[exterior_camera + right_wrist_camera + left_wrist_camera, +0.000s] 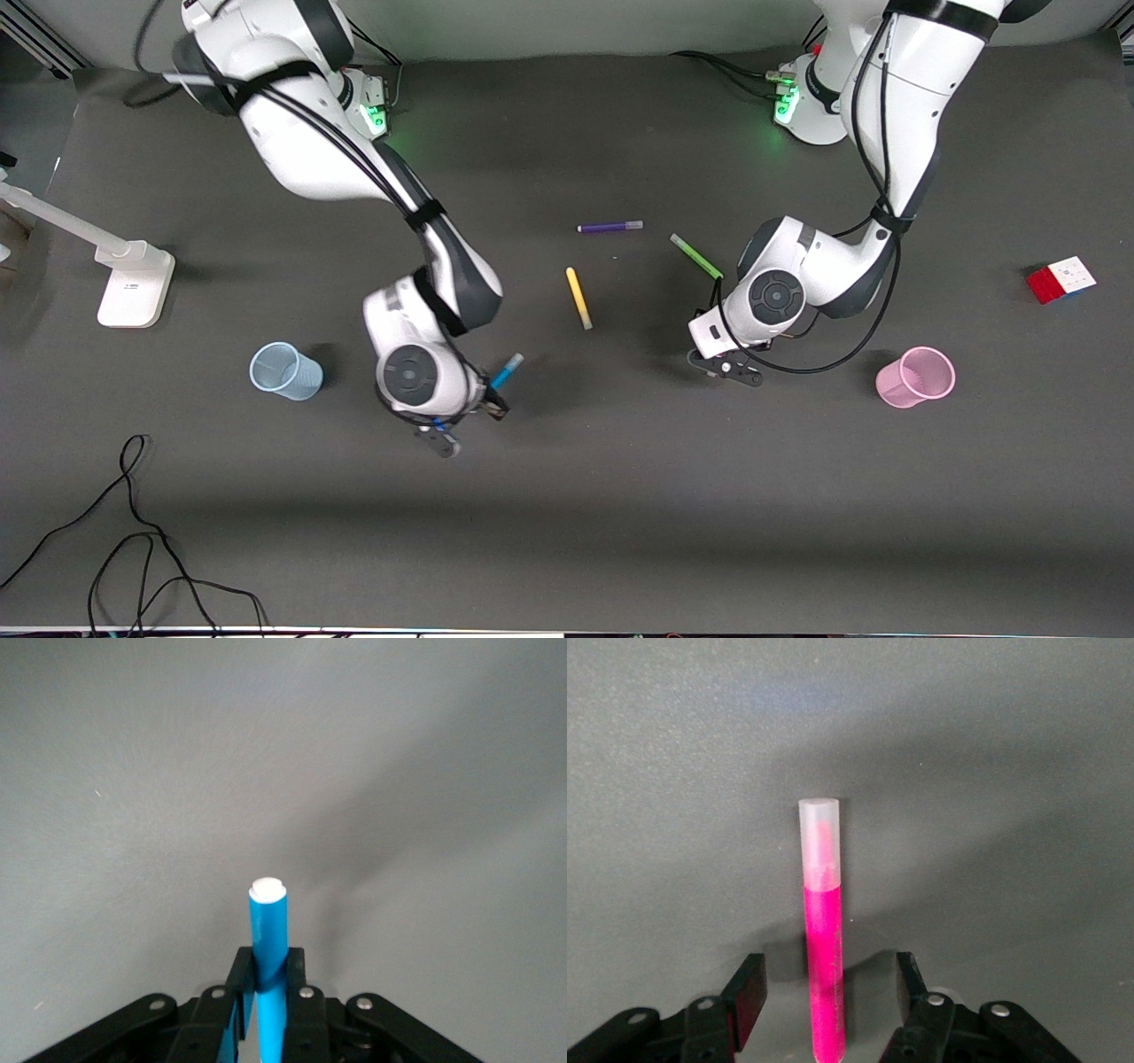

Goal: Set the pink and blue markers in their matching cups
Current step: 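Carry the blue marker over the blue cup while the left gripper carries the pink marker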

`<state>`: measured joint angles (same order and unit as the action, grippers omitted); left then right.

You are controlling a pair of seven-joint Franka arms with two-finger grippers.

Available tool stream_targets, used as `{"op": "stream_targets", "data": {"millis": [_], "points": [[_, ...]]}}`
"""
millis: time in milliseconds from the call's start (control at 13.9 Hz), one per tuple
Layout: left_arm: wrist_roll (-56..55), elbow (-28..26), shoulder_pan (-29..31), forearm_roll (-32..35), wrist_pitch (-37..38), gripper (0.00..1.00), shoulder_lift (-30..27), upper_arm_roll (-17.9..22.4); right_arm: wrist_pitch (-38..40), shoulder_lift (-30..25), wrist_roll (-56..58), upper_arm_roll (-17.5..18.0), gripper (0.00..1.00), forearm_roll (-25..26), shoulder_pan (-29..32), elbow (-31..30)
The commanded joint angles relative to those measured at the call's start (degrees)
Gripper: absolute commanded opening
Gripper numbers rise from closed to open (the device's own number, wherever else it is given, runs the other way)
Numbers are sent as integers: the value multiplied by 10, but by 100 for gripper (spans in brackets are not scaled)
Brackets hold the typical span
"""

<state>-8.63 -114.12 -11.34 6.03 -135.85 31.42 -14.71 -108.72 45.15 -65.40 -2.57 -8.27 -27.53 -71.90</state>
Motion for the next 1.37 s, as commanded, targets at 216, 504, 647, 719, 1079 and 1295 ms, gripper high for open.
{"op": "stream_targets", "data": {"millis": [216, 504, 647, 719, 1079, 1295], "points": [[-33, 1, -10, 10, -3, 28, -3, 6, 222, -191, 61, -73, 0, 4, 3, -24], [-36, 3, -9, 10, -3, 11, 1, 6, 290, -245, 120, -156, 0, 57, -3, -39], [-36, 6, -8, 10, 0, 6, 1, 6, 266, -254, 121, -178, 0, 104, -1, -67], [-36, 9, -5, 10, 3, 6, 0, 6, 245, -258, 121, -196, 0, 118, -2, -89], [-78, 66, 17, 2, 127, 4, -82, 9, 79, -286, 86, -249, 0, 192, -5, -246], [-74, 129, 68, 1, 265, 4, -128, 8, -12, -261, 40, -263, 0, 219, -3, -279]]}}
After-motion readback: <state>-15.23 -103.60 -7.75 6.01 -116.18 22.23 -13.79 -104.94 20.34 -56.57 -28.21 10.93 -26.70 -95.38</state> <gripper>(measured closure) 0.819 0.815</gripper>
